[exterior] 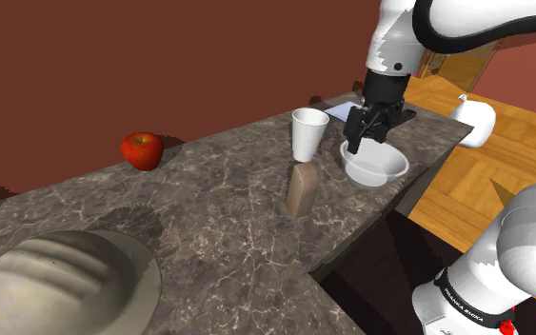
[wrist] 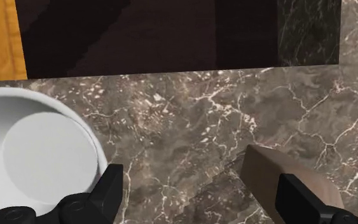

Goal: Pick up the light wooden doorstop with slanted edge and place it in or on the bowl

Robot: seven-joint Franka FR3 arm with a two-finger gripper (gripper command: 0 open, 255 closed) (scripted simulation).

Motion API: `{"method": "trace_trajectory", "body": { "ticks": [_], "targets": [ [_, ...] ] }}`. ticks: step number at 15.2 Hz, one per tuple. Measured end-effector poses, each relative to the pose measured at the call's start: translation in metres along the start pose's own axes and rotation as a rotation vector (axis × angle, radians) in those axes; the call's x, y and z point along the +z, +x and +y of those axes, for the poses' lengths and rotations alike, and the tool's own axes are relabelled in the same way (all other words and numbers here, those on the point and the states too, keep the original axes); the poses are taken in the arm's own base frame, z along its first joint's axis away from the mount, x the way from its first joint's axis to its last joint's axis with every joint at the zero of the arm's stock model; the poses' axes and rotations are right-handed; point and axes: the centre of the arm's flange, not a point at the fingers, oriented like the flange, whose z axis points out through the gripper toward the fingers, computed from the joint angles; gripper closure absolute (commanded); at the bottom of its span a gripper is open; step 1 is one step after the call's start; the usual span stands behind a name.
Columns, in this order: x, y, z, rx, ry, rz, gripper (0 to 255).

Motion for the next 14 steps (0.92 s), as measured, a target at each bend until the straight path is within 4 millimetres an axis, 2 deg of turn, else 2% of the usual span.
{"method": "trace_trajectory", "body": {
  "ticks": [9, 10, 14],
  "targets": [
    [0.039, 0.033, -0.096, 0.041, 0.02, 0.113, 0],
    [0.045, 0.034, -0.104, 0.044, 0.021, 0.119, 0],
    [0.067, 0.039, -0.108, 0.046, 0.024, 0.126, 0]
  ]
}}
